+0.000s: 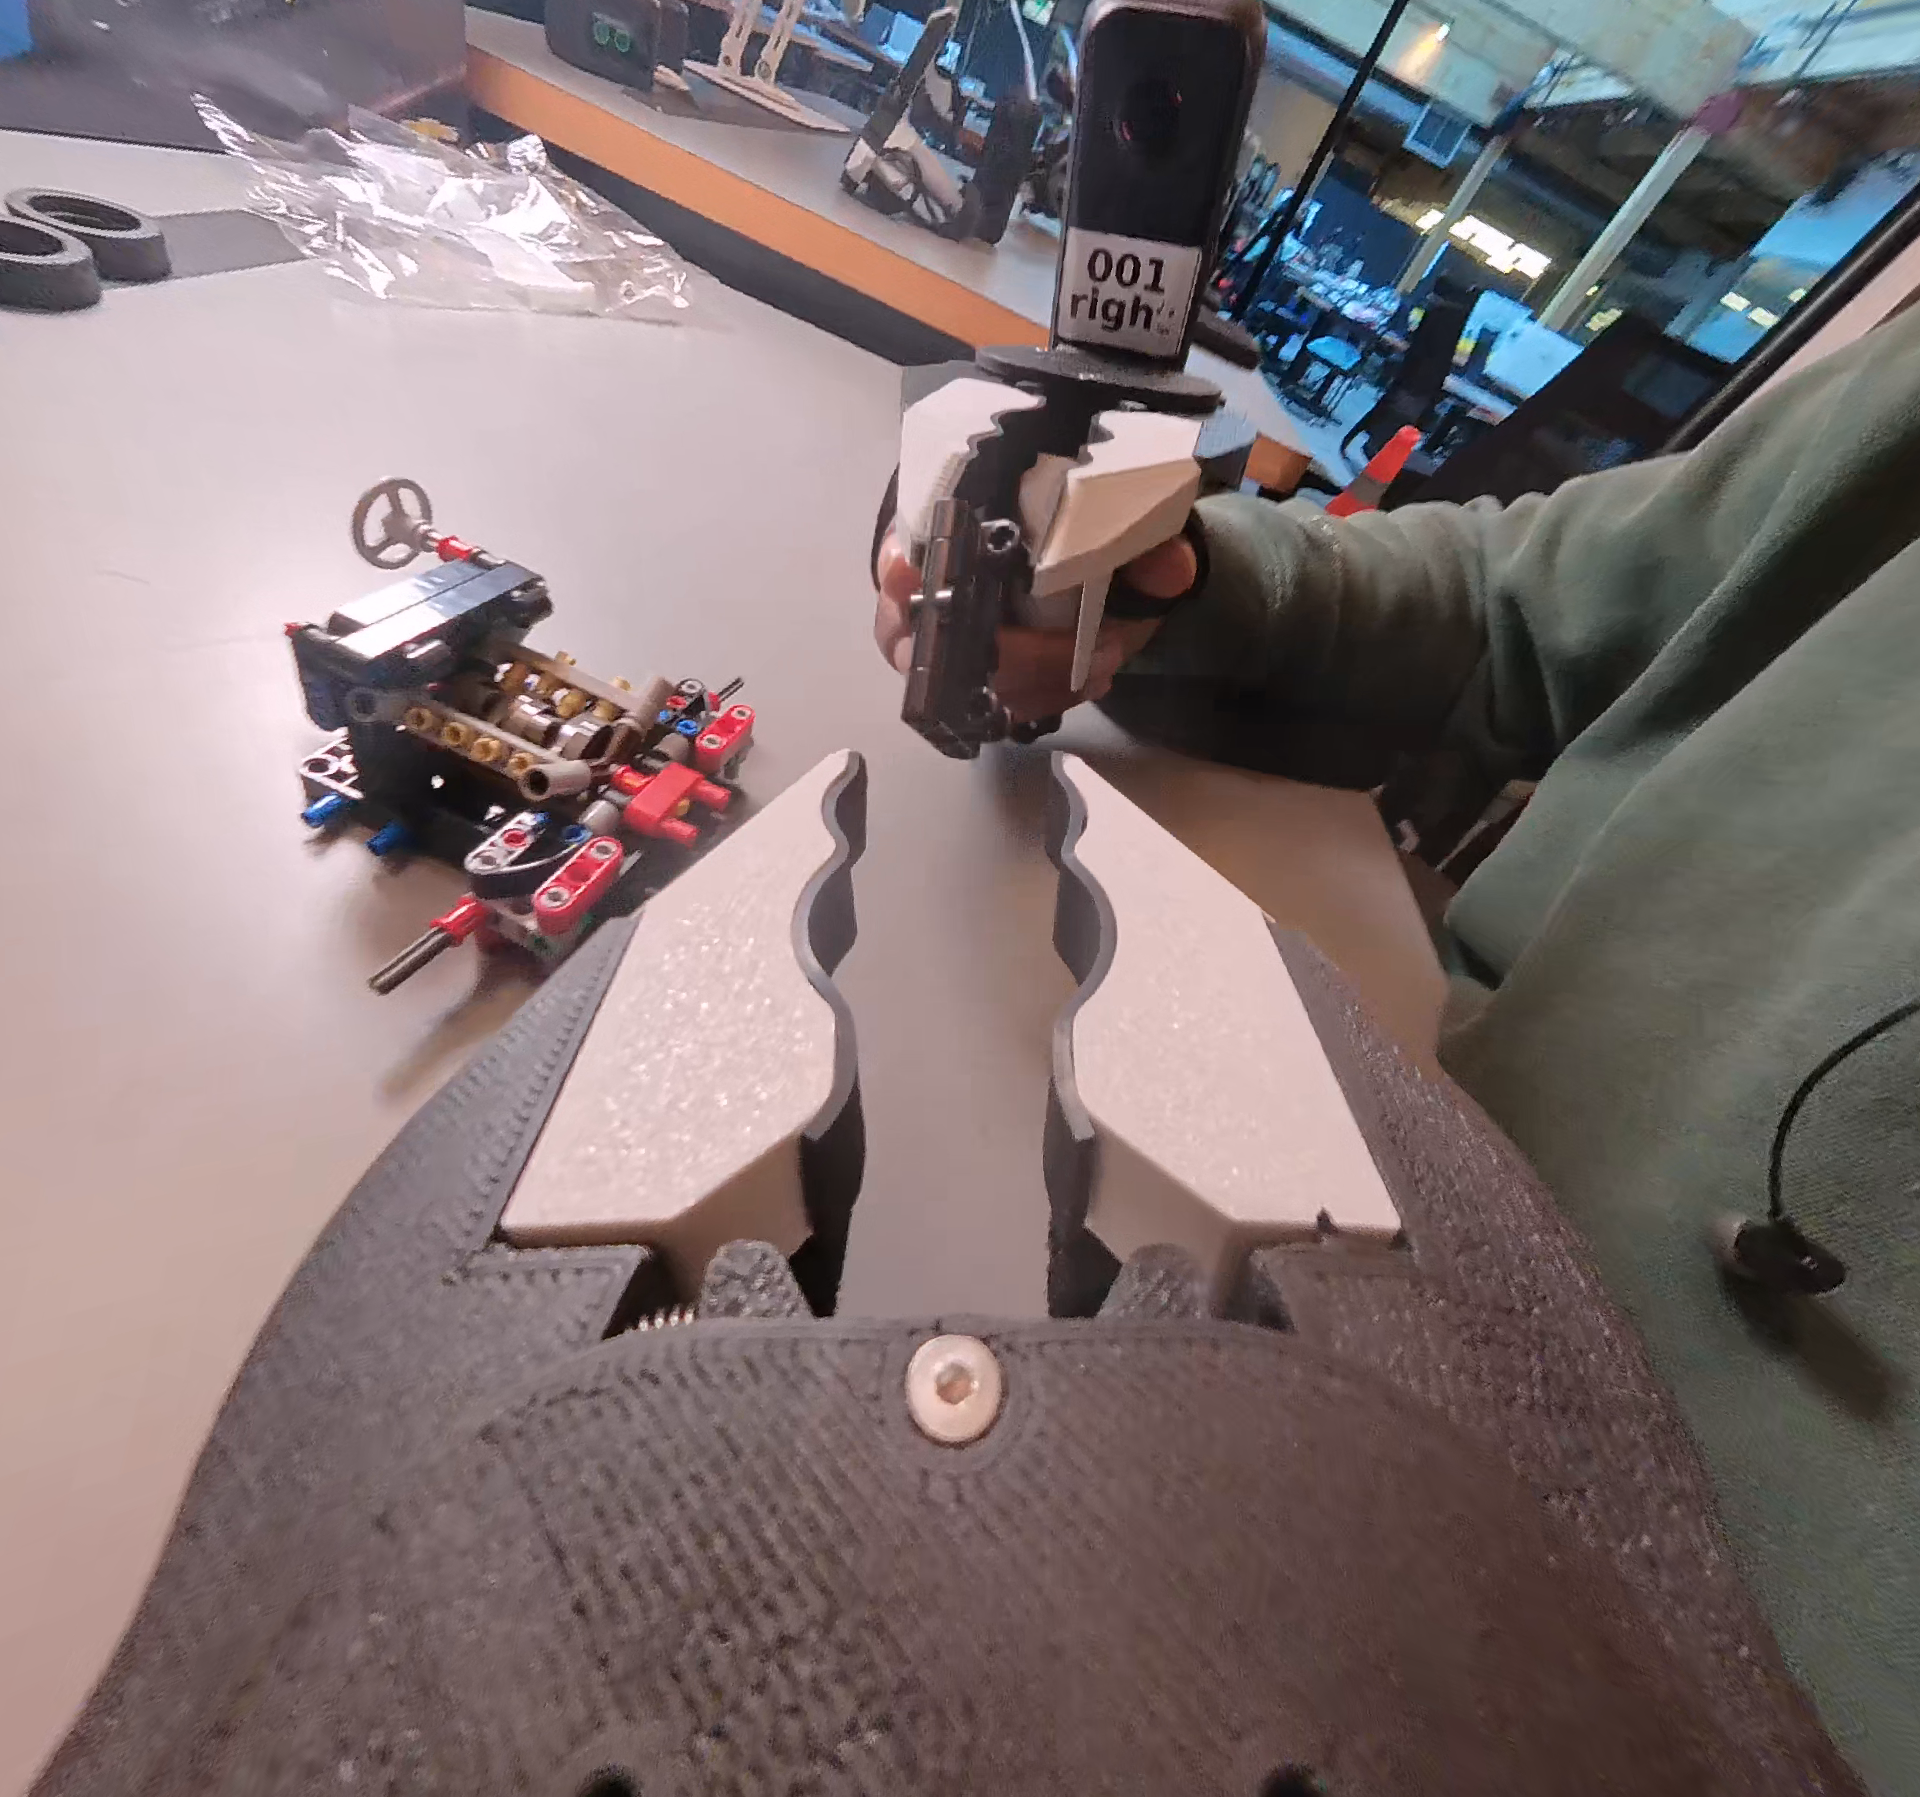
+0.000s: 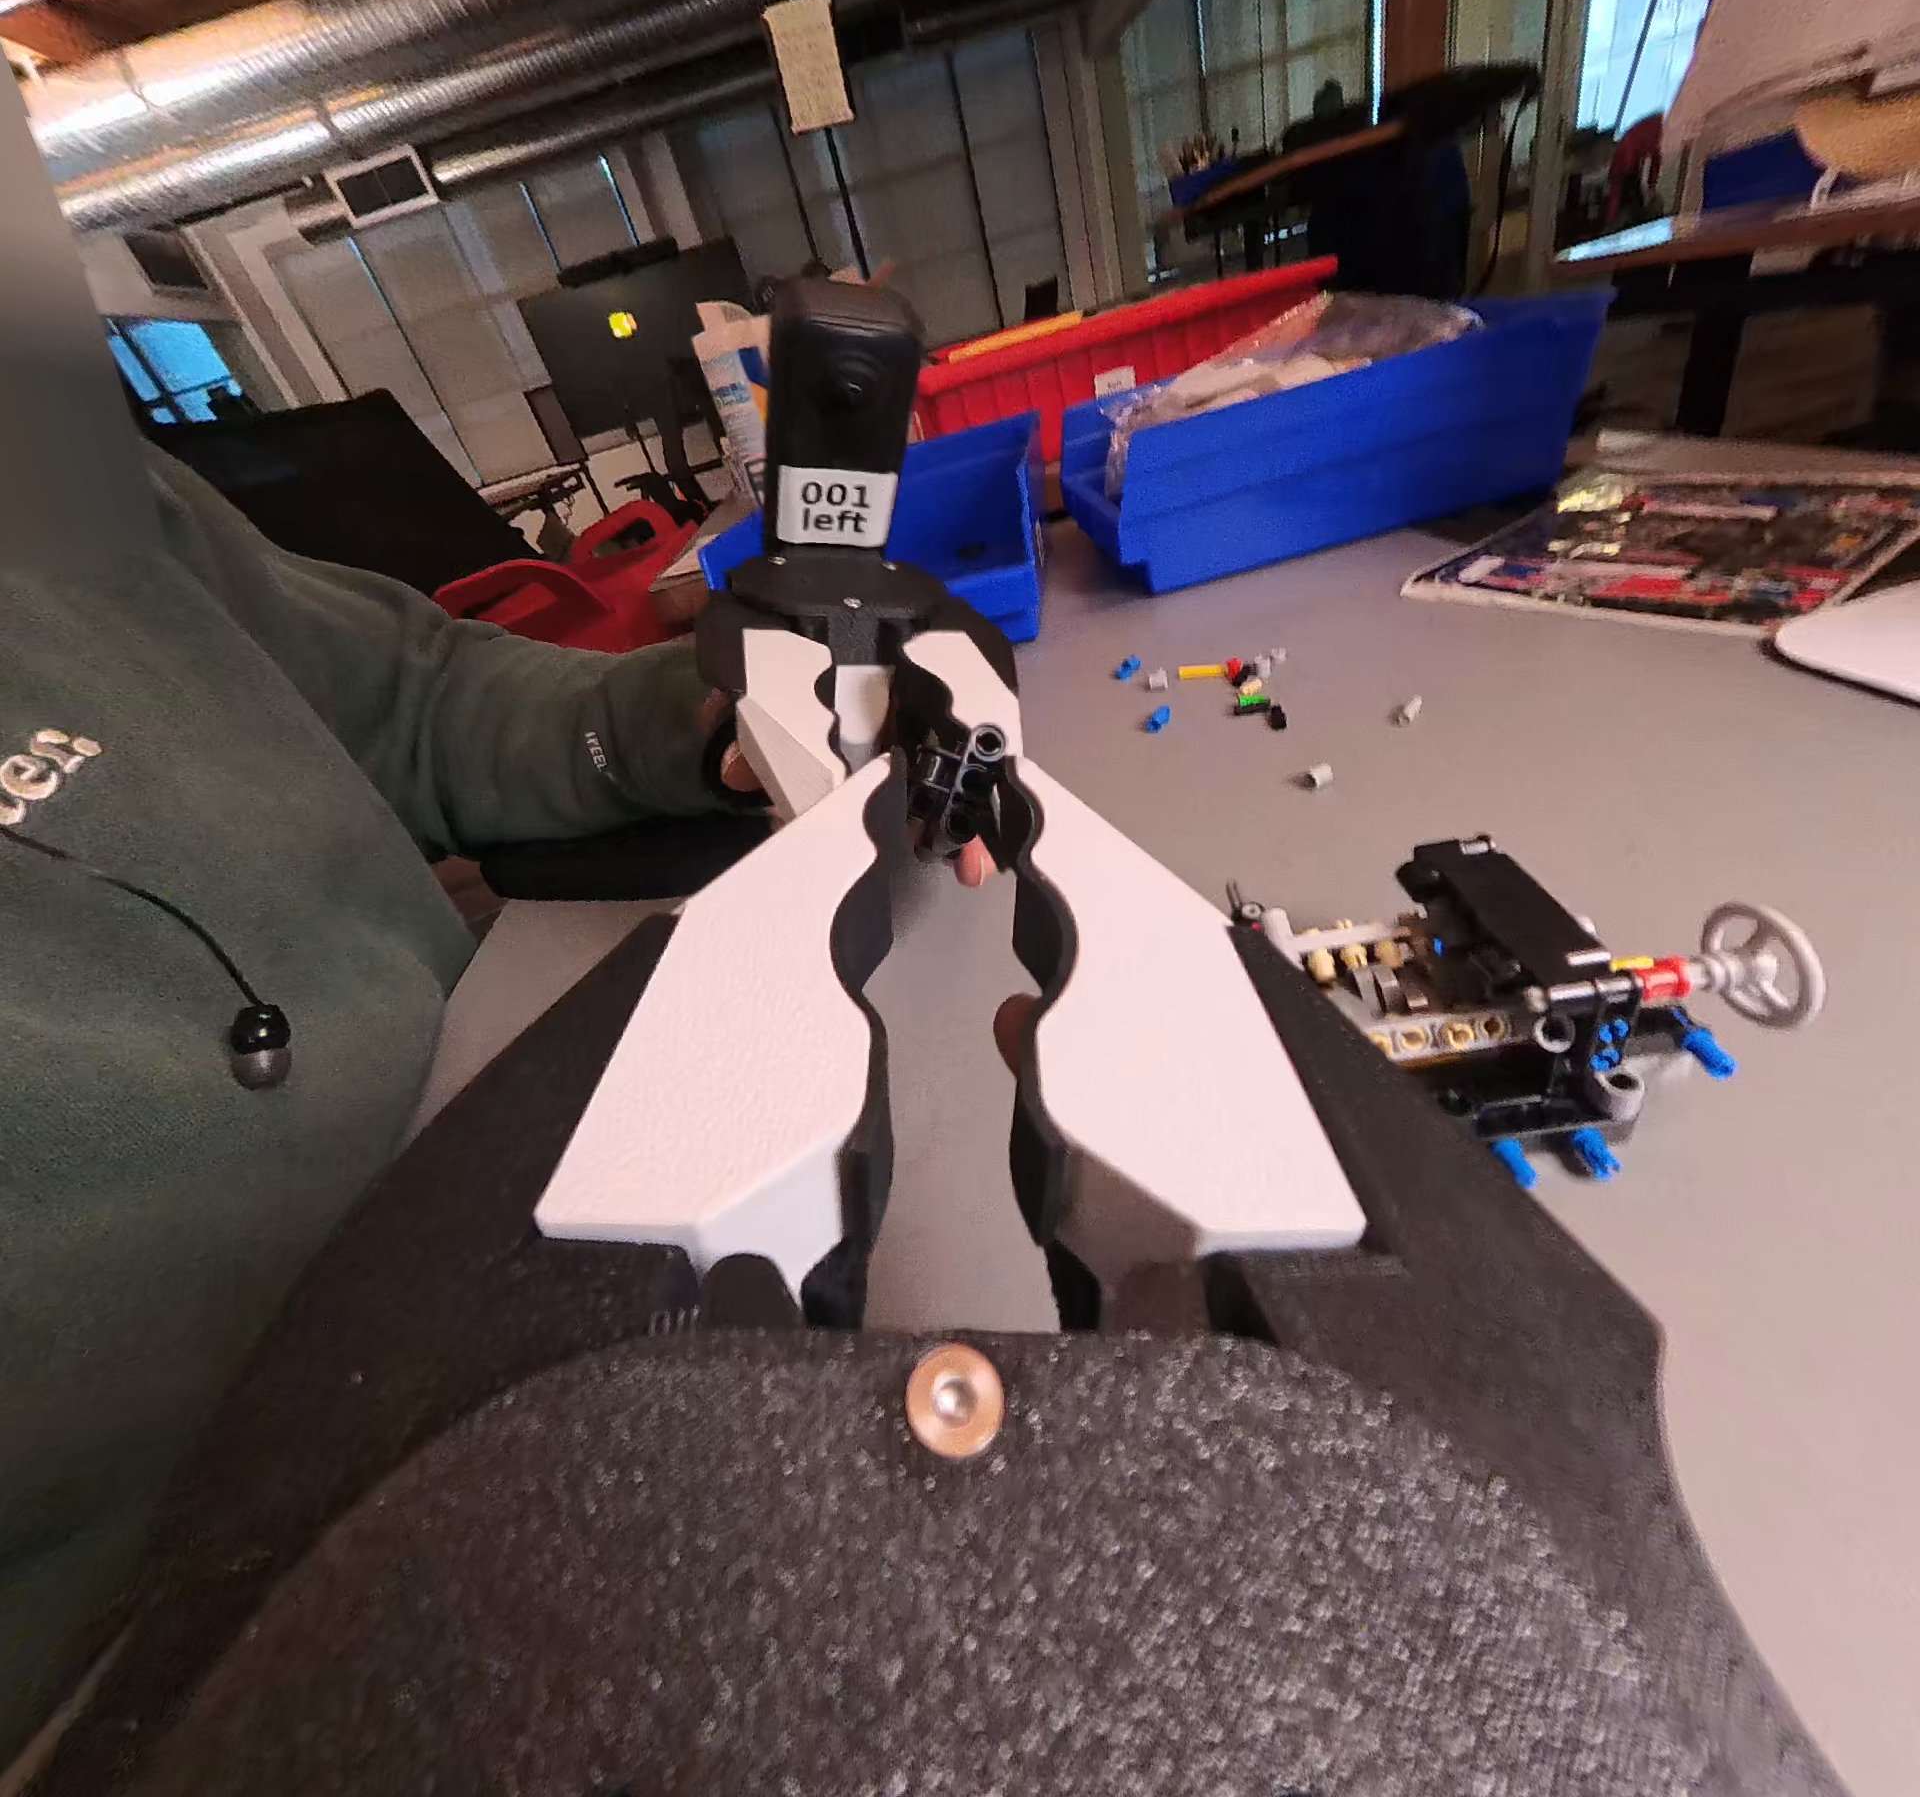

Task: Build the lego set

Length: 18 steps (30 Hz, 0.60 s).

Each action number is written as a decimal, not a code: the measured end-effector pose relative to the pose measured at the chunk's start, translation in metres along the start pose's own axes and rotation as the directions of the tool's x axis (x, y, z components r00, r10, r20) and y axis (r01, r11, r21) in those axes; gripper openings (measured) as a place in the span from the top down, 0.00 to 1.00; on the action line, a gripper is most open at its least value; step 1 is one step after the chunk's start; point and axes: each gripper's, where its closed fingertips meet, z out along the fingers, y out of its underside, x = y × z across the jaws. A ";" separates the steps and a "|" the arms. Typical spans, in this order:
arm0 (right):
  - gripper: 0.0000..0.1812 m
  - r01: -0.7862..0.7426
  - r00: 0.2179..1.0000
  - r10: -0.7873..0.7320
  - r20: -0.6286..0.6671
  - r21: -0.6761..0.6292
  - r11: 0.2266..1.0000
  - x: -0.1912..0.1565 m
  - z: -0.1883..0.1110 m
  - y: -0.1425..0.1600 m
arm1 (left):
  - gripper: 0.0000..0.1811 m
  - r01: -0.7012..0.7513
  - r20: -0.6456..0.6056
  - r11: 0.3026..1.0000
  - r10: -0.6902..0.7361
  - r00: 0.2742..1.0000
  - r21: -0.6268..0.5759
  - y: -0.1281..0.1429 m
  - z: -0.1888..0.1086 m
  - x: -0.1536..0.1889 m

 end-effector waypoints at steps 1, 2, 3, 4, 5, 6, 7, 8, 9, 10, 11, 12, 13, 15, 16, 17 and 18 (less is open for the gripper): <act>0.91 0.028 1.000 -0.028 0.003 0.007 1.000 -0.003 0.000 -0.001 | 0.83 0.019 -0.018 1.000 -0.019 1.000 0.012 -0.002 0.002 0.003; 0.91 0.053 0.999 -0.053 0.011 0.002 0.999 -0.006 0.001 0.000 | 0.84 0.040 -0.043 0.999 -0.038 0.998 0.027 -0.005 0.003 0.006; 0.91 0.076 0.997 -0.076 0.021 -0.012 0.997 -0.009 0.003 0.002 | 0.87 0.060 -0.073 0.997 -0.057 0.996 0.044 -0.009 0.003 0.010; 0.91 0.105 0.994 -0.104 0.025 -0.031 0.994 -0.011 0.003 0.005 | 0.90 0.075 -0.085 0.995 -0.070 0.994 0.059 -0.012 0.002 0.011; 0.91 0.140 0.990 -0.139 0.022 -0.053 0.989 -0.012 0.004 0.008 | 0.92 0.069 -0.084 0.996 -0.063 0.994 0.064 -0.013 0.001 0.010; 0.91 0.183 0.983 -0.183 0.013 -0.090 0.979 -0.010 0.004 0.013 | 0.92 0.047 -0.079 0.998 -0.043 0.996 0.052 -0.012 -0.001 0.009; 0.91 0.227 0.974 -0.228 0.009 -0.141 0.963 -0.009 0.003 0.020 | 0.92 0.012 -0.065 1.000 -0.011 0.998 0.024 -0.008 -0.001 0.008; 0.91 0.268 0.963 -0.271 0.013 -0.199 0.943 -0.007 0.003 0.029 | 0.92 -0.045 -0.041 0.999 0.044 0.998 -0.024 -0.002 0.000 0.006; 0.91 0.301 0.952 -0.305 0.028 -0.263 0.917 -0.006 0.001 0.039 | 0.92 -0.128 -0.018 0.988 0.127 0.992 -0.091 0.008 0.001 0.004; 0.91 0.330 0.941 -0.334 0.045 -0.331 0.884 -0.006 0.000 0.050 | 0.92 -0.219 0.002 0.962 0.223 0.975 -0.162 0.018 0.002 0.002; 0.91 0.354 0.930 -0.364 0.051 -0.391 0.850 -0.003 -0.002 0.060 | 0.92 -0.300 0.016 0.926 0.312 0.950 -0.229 0.028 0.003 -0.002; 0.91 0.375 0.918 -0.393 0.054 -0.441 0.816 0.000 -0.004 0.069 | 0.92 -0.356 0.017 0.891 0.375 0.927 -0.283 0.037 0.005 -0.004; 0.88 0.391 0.908 -0.415 0.060 -0.479 0.786 0.002 -0.005 0.076 | 0.92 -0.385 0.009 0.868 0.408 0.913 -0.315 0.044 0.008 -0.005; 0.87 0.401 0.896 -0.440 0.060 -0.534 0.744 0.005 -0.006 0.085 | 0.92 -0.407 0.001 0.844 0.435 0.901 -0.349 0.050 0.013 -0.008; 0.89 0.410 0.889 -0.454 0.061 -0.552 0.726 0.007 -0.007 0.087 | 0.92 -0.415 0.000 0.836 0.444 0.896 -0.359 0.051 0.014 -0.010; 0.91 0.419 0.881 -0.470 0.059 -0.559 0.715 0.008 -0.007 0.087 | 0.92 -0.418 0.002 0.833 0.449 0.893 -0.361 0.050 0.015 -0.014; 0.91 0.417 0.874 -0.484 0.035 -0.565 0.712 0.013 -0.008 0.085 | 0.92 -0.418 0.011 0.835 0.451 0.892 -0.359 0.046 0.016 -0.018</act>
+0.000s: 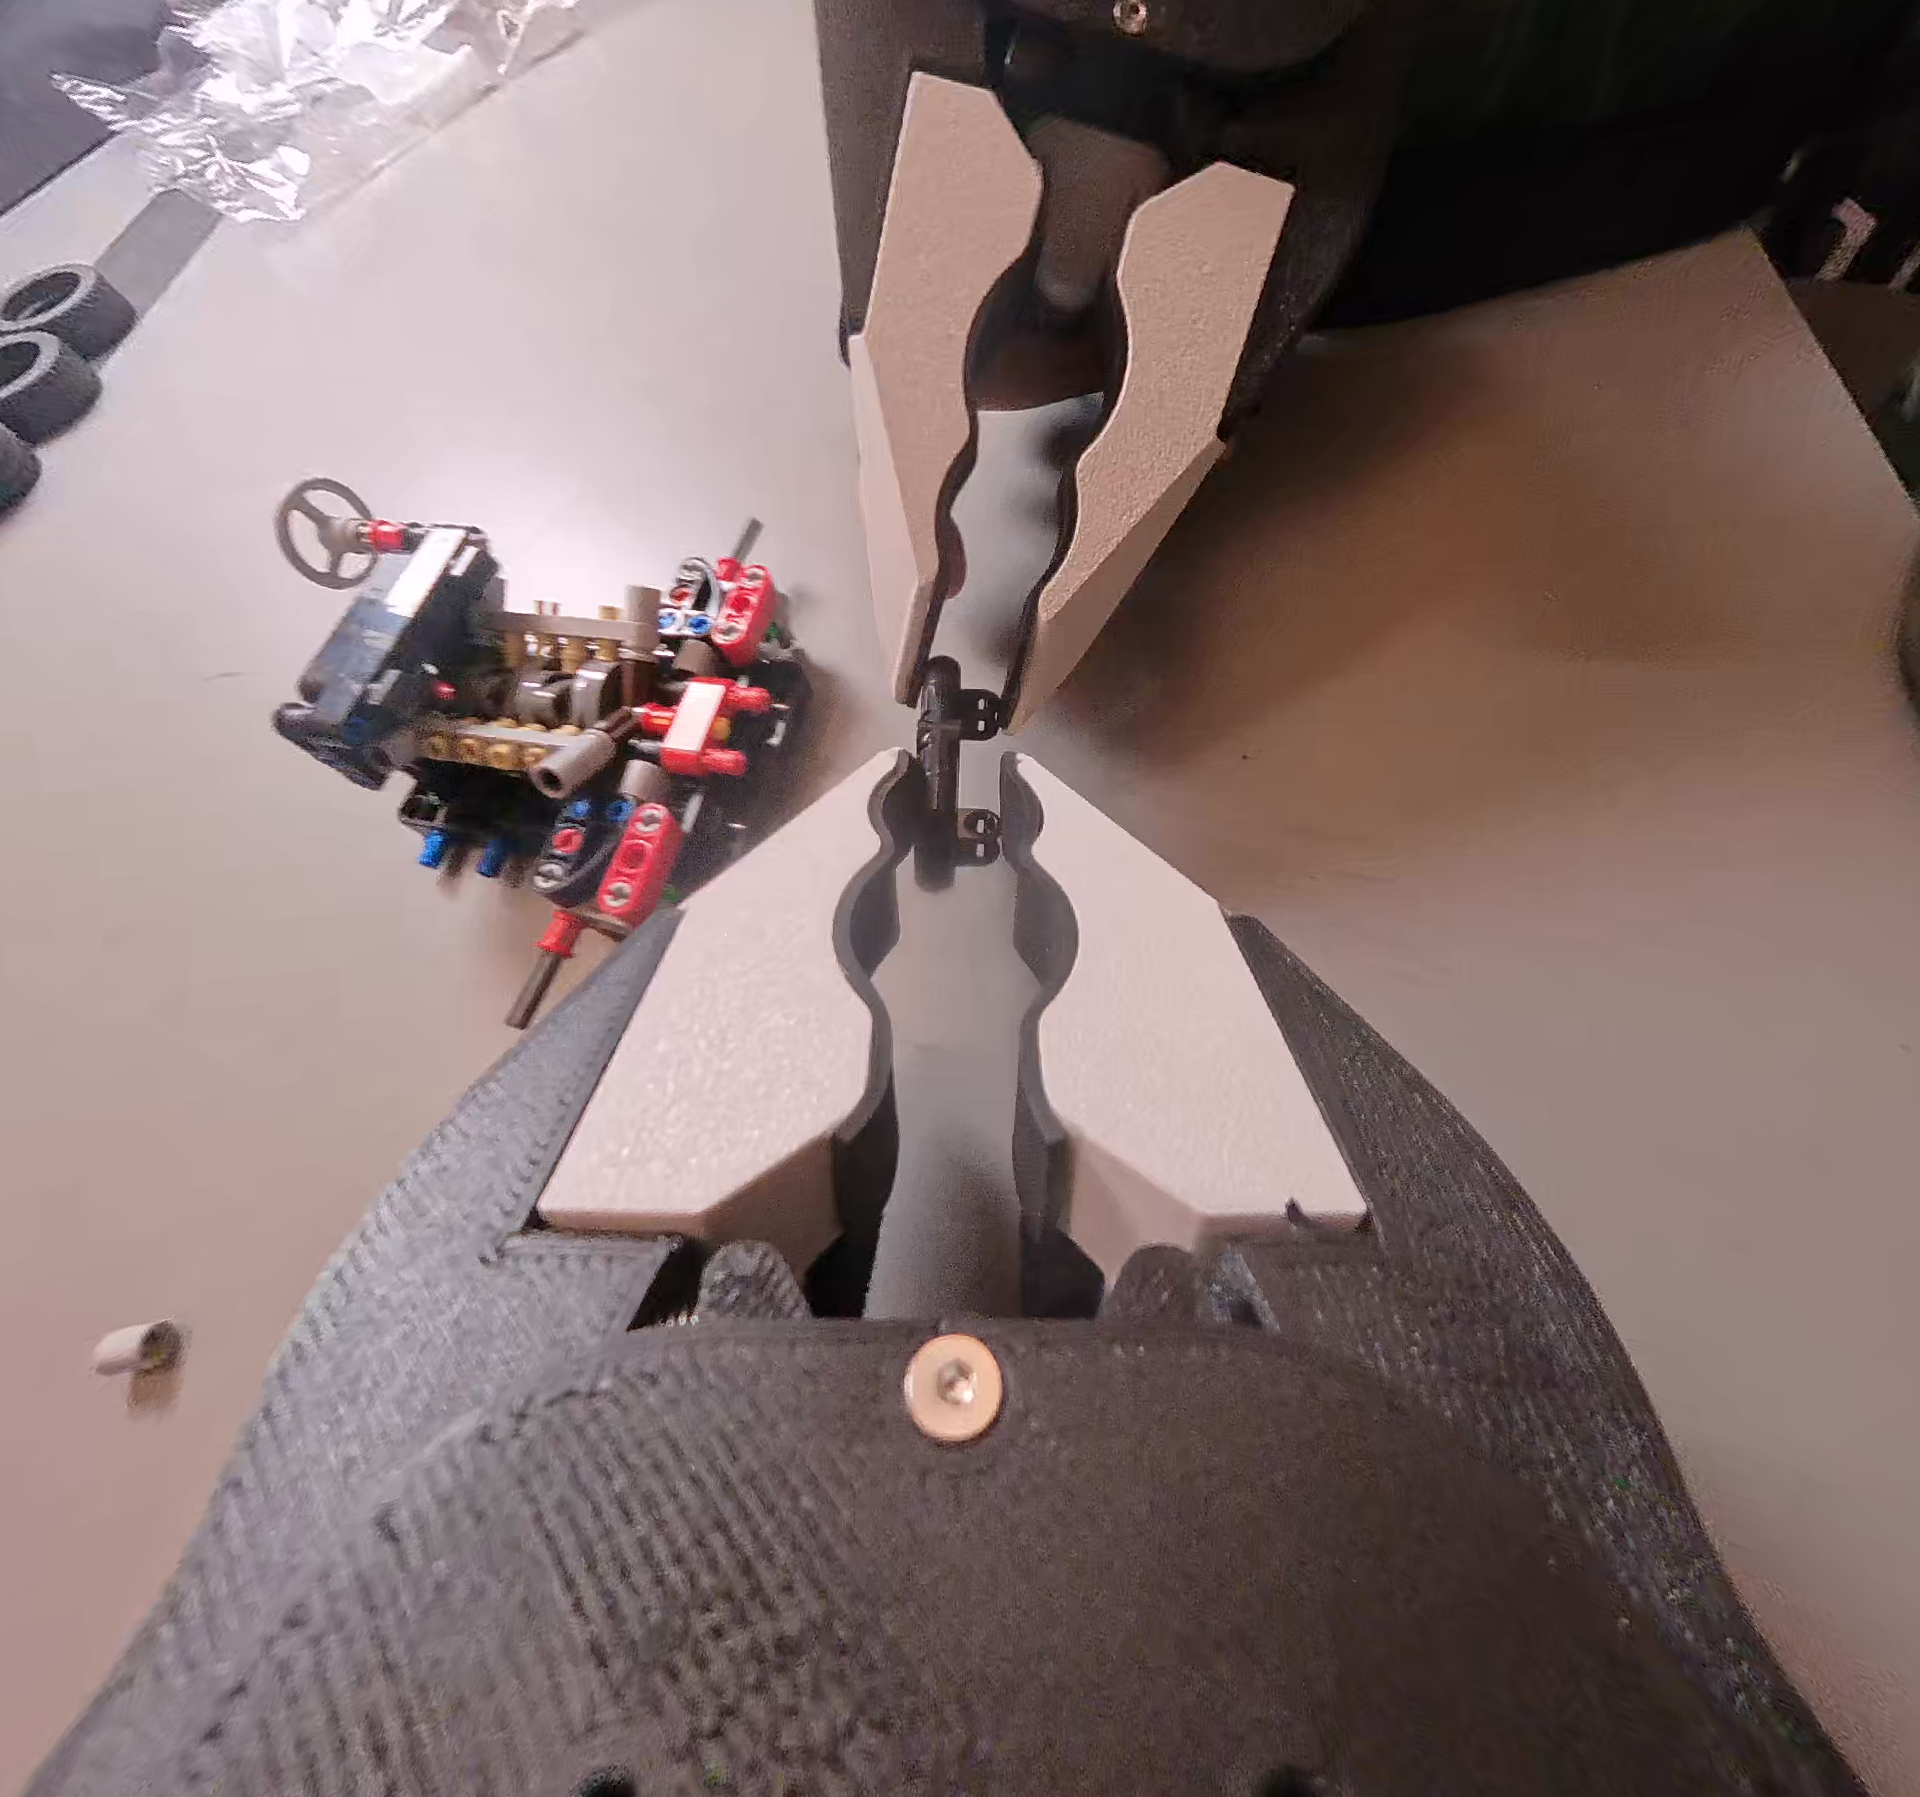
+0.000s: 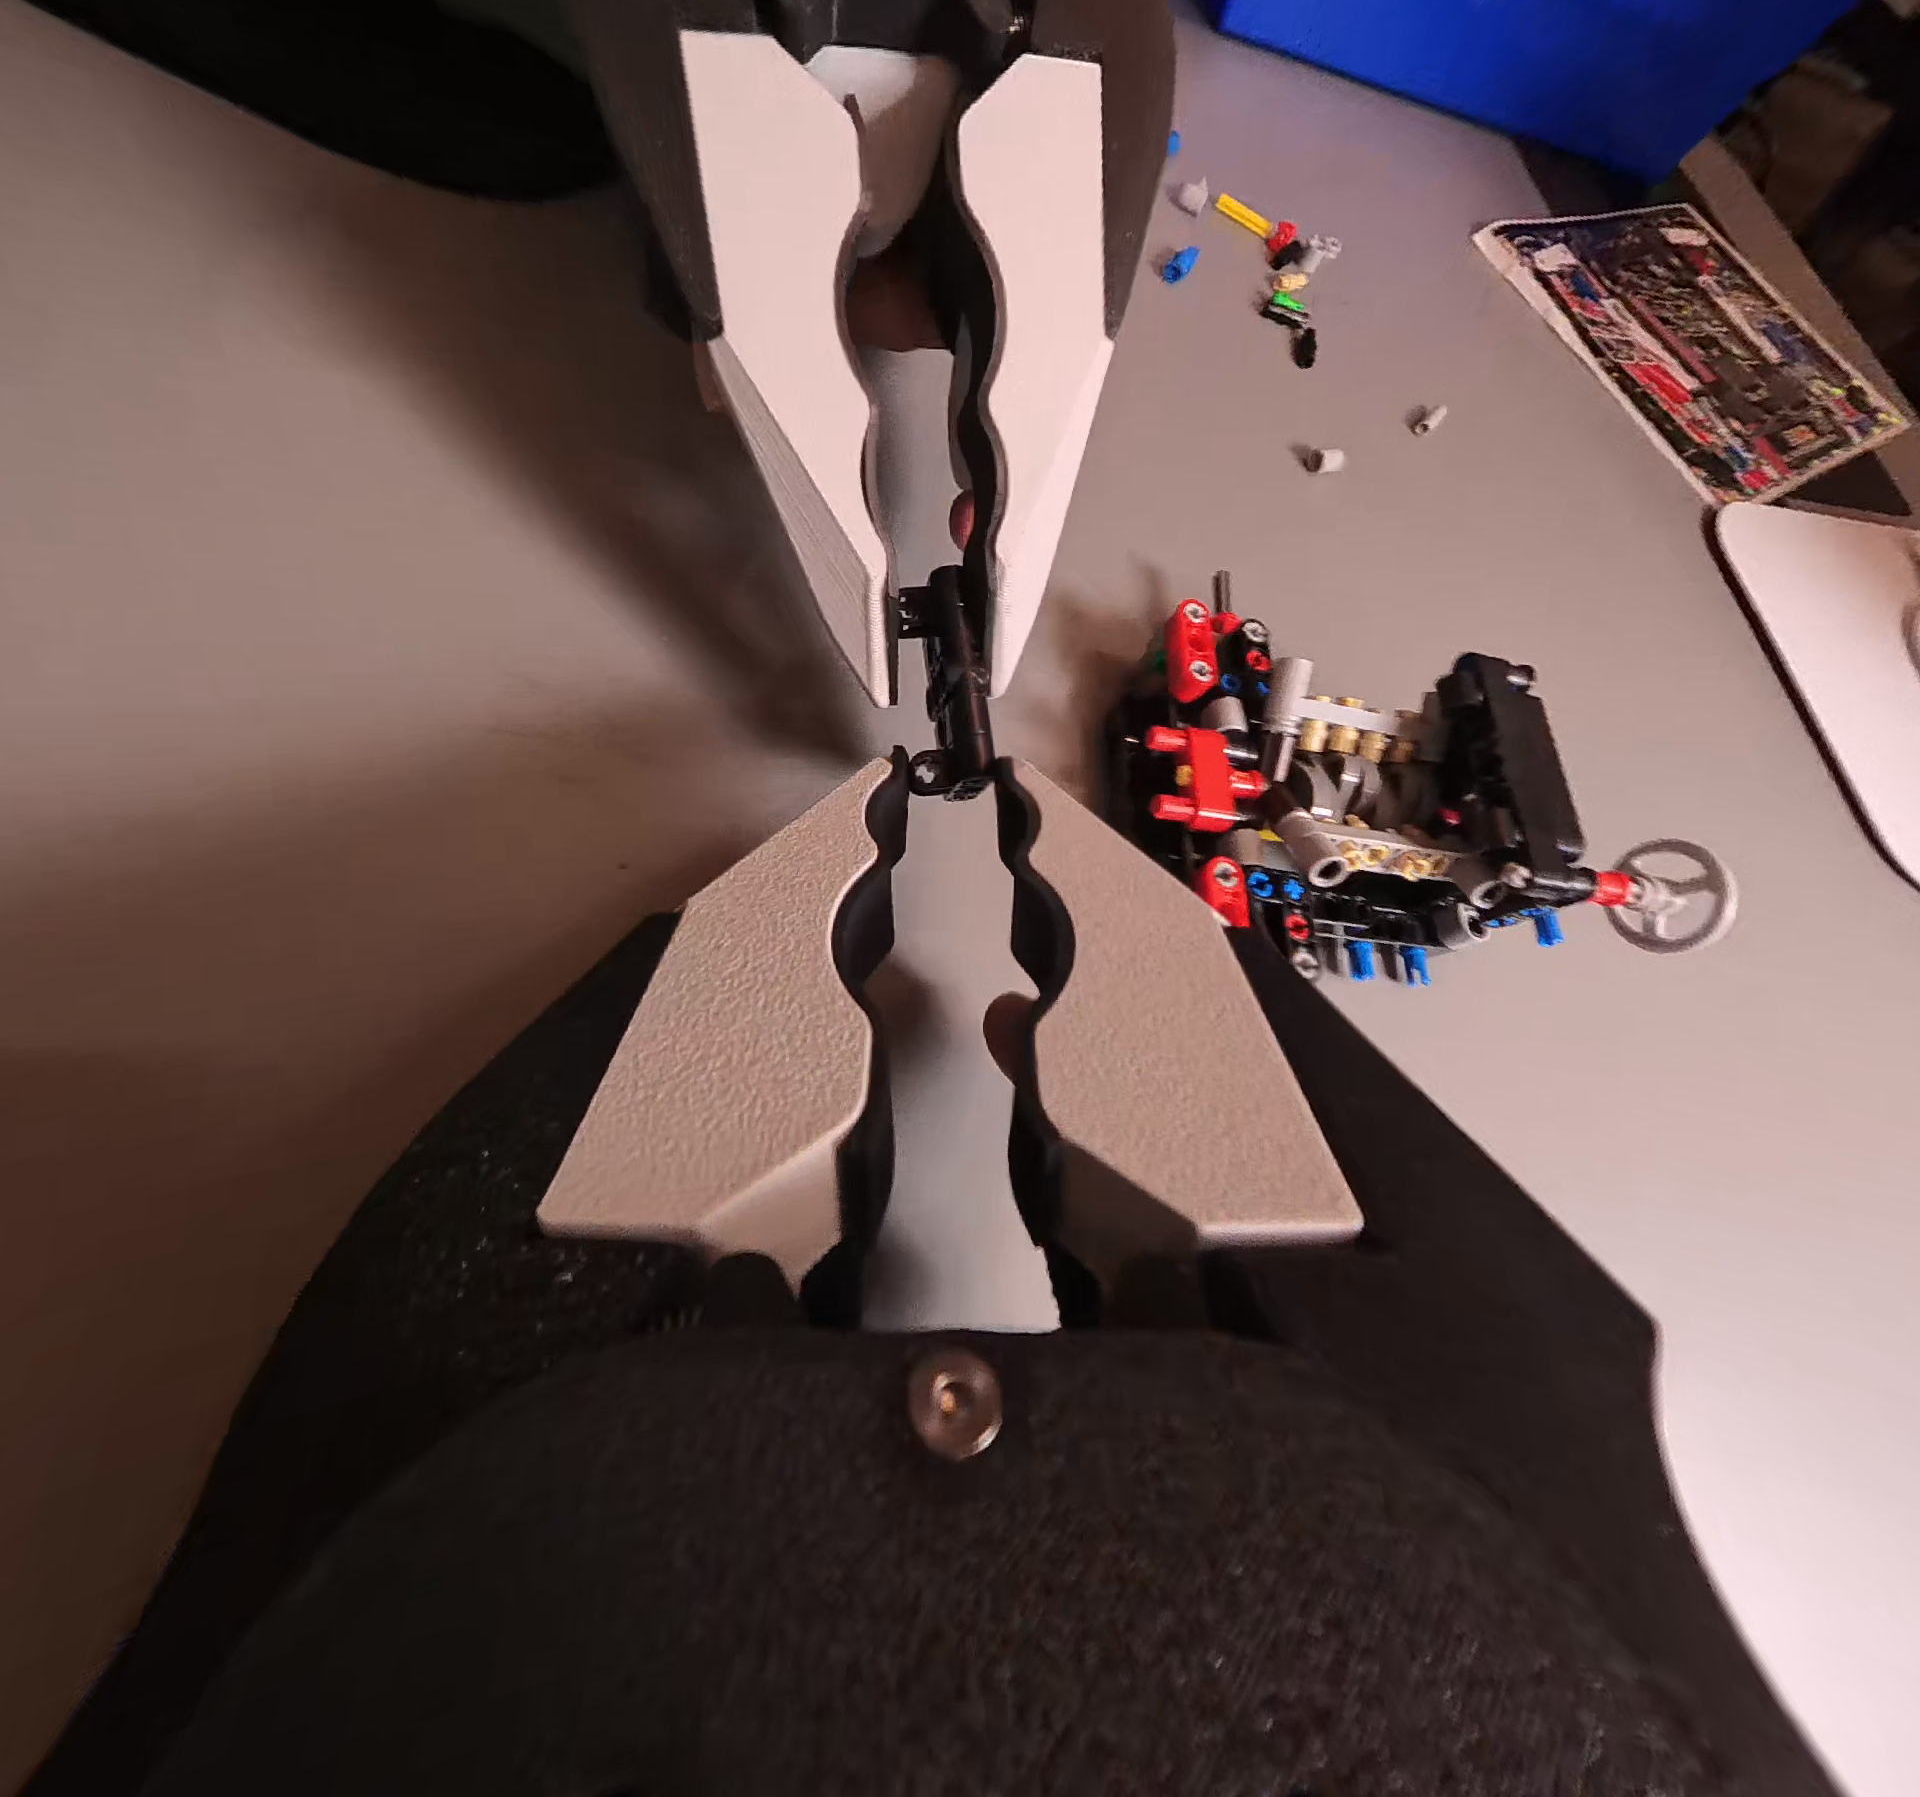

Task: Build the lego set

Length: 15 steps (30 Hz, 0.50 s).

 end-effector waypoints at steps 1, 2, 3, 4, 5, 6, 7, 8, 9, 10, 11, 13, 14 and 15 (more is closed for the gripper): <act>0.91 -0.019 1.000 0.018 -0.022 -0.003 1.000 0.005 -0.001 0.000 | 0.92 0.002 0.007 1.000 -0.002 1.000 0.004 -0.002 0.000 -0.005; 0.92 -0.046 0.998 0.046 -0.034 -0.003 0.999 0.010 -0.001 -0.001 | 0.92 0.005 0.022 1.000 -0.005 1.000 0.004 -0.003 0.000 -0.011; 0.92 -0.075 0.996 0.075 -0.049 -0.002 0.997 0.015 -0.002 -0.001 | 0.91 0.006 0.050 1.000 -0.006 0.999 -0.002 -0.004 0.000 -0.019; 0.92 -0.105 0.992 0.105 -0.067 -0.003 0.994 0.021 -0.003 0.000 | 0.90 -0.006 0.080 1.000 0.007 0.997 -0.008 -0.004 -0.001 -0.027; 0.92 -0.128 0.989 0.127 -0.075 -0.005 0.992 0.024 -0.003 0.002 | 0.88 -0.023 0.100 1.000 0.025 0.995 -0.016 -0.004 -0.002 -0.032; 0.92 -0.144 0.987 0.143 -0.077 -0.004 0.990 0.026 -0.003 0.003 | 0.87 -0.039 0.116 0.999 0.041 0.992 -0.024 -0.004 -0.002 -0.036; 0.92 -0.157 0.984 0.155 -0.087 -0.008 0.988 0.028 -0.003 0.005 | 0.86 -0.054 0.132 0.998 0.057 0.990 -0.033 -0.003 -0.002 -0.039; 0.92 -0.163 0.982 0.161 -0.100 -0.020 0.986 0.030 -0.002 0.008 | 0.84 -0.070 0.145 0.997 0.076 0.987 -0.043 -0.002 -0.002 -0.042; 0.92 -0.161 0.982 0.157 -0.104 -0.029 0.986 0.031 -0.002 0.010 | 0.83 -0.086 0.150 0.995 0.093 0.984 -0.053 -0.001 -0.002 -0.044; 0.92 -0.160 0.982 0.155 -0.107 -0.034 0.987 0.031 -0.001 0.011 | 0.82 -0.098 0.152 0.993 0.107 0.983 -0.062 0.000 -0.001 -0.045; 0.92 -0.164 0.981 0.158 -0.113 -0.040 0.986 0.032 0.000 0.012 | 0.81 -0.110 0.152 0.991 0.119 0.981 -0.071 0.001 0.000 -0.045; 0.92 -0.165 0.980 0.159 -0.116 -0.048 0.985 0.032 0.001 0.013 | 0.79 -0.128 0.162 0.987 0.142 0.976 -0.094 0.004 0.001 -0.049; 0.92 -0.167 0.980 0.160 -0.117 -0.050 0.985 0.033 0.001 0.014 | 0.77 -0.131 0.161 0.986 0.146 0.976 -0.103 0.006 0.001 -0.050; 0.92 -0.171 0.979 0.163 -0.122 -0.060 0.983 0.034 0.002 0.015 | 0.77 -0.126 0.157 0.986 0.142 0.977 -0.107 0.006 0.001 -0.051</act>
